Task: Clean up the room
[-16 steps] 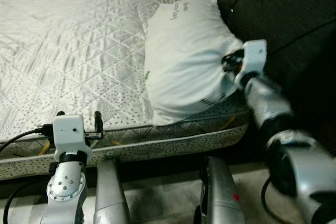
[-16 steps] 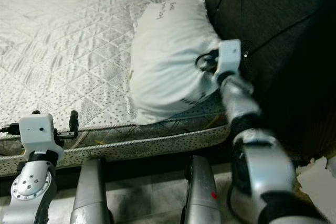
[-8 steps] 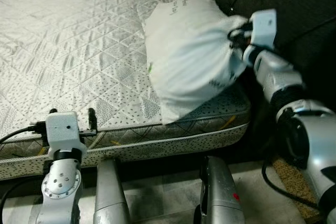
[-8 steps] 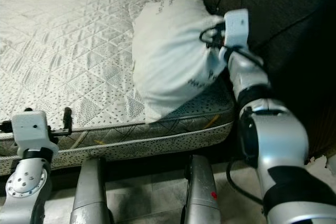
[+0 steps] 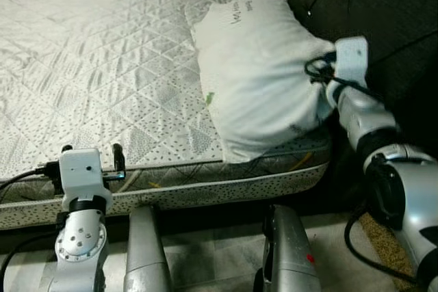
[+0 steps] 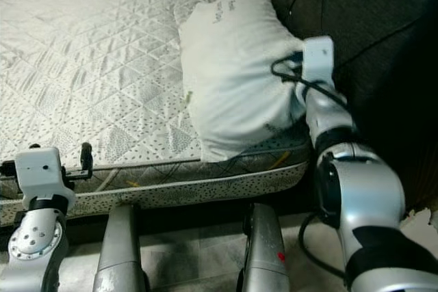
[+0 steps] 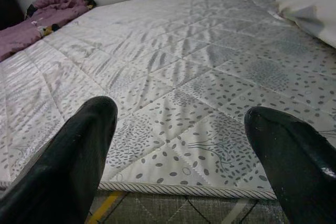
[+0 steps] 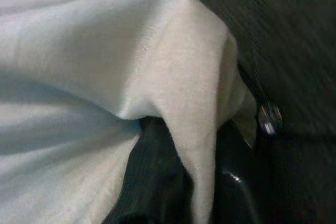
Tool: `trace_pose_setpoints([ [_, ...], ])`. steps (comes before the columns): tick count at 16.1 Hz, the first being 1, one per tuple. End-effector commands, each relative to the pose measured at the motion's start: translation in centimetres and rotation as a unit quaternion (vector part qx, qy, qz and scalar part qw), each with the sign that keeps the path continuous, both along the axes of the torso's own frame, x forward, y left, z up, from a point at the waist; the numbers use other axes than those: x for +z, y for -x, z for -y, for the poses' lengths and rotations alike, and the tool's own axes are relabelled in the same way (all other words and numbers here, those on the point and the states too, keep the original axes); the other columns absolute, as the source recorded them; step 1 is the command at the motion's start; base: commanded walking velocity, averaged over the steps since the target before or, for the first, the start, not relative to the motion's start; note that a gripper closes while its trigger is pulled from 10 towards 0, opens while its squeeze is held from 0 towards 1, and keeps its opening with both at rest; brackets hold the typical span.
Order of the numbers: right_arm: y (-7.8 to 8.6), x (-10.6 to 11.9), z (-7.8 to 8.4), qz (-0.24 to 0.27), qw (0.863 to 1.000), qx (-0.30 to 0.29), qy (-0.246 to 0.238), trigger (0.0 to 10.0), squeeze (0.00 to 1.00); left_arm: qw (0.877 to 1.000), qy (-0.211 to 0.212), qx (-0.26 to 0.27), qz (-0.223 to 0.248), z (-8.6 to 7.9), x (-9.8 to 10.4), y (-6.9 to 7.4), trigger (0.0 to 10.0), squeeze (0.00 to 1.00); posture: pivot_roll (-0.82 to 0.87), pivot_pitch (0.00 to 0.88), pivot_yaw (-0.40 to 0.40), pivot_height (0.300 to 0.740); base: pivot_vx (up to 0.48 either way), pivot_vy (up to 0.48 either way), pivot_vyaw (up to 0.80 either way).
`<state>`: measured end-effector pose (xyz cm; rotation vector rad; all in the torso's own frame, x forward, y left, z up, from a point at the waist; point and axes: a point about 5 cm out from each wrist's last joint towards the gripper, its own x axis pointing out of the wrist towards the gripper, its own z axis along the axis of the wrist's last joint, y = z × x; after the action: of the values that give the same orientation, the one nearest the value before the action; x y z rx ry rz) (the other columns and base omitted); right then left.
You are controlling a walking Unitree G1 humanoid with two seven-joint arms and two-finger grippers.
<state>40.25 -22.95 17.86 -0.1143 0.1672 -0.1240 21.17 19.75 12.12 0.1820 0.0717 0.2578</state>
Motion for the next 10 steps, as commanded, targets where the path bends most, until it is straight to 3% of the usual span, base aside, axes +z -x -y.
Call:
trace_pose_setpoints([
  [1,-0.2,1.2,0.5,0.026,0.999,-0.024,-0.017,0.0,0.00,1.000,-0.003,0.003,-0.008,0.0,-0.3,-0.1,10.0,0.00,0.11,0.000,-0.015,0.503,0.000,0.000,0.00],
  [4,-0.1,0.4,0.2,0.016,0.997,-0.043,-0.059,0.0,0.00,1.000,-0.005,0.004,-0.008,-0.1,-0.3,-0.5,10.0,0.00,0.11,0.000,-0.014,0.503,0.000,0.000,0.00],
  [5,0.0,0.0,0.0,0.007,0.996,-0.050,-0.073,2.5,0.00,1.000,-0.006,0.007,-0.007,-0.2,-0.2,-0.5,10.0,0.00,0.11,0.000,-0.015,0.503,0.000,0.000,0.00],
  [6,-0.1,-0.2,-0.4,0.003,0.996,-0.048,-0.079,10.0,0.45,1.000,-0.007,0.009,-0.006,-0.2,-0.2,-0.6,10.0,0.00,0.11,0.000,-0.019,0.503,0.000,0.000,0.00],
  [7,-0.1,-0.2,-0.7,0.002,0.996,-0.045,-0.078,10.0,0.45,1.000,-0.007,0.010,-0.006,-0.2,-0.2,-0.6,10.0,0.00,0.11,0.000,-0.019,0.503,0.000,0.000,0.00],
  [8,-0.2,-0.2,-1.2,0.002,0.995,-0.037,-0.089,10.0,1.00,1.000,-0.007,0.010,-0.006,-0.2,-0.2,-0.6,10.0,0.00,0.11,0.000,-0.020,0.503,0.000,0.000,0.00],
  [10,-0.3,-0.5,-2.4,0.008,0.999,-0.027,-0.042,10.0,1.00,1.000,-0.009,0.012,-0.006,-0.2,-0.3,-0.7,10.0,0.00,0.11,0.000,-0.022,0.503,0.000,0.000,0.00],
])
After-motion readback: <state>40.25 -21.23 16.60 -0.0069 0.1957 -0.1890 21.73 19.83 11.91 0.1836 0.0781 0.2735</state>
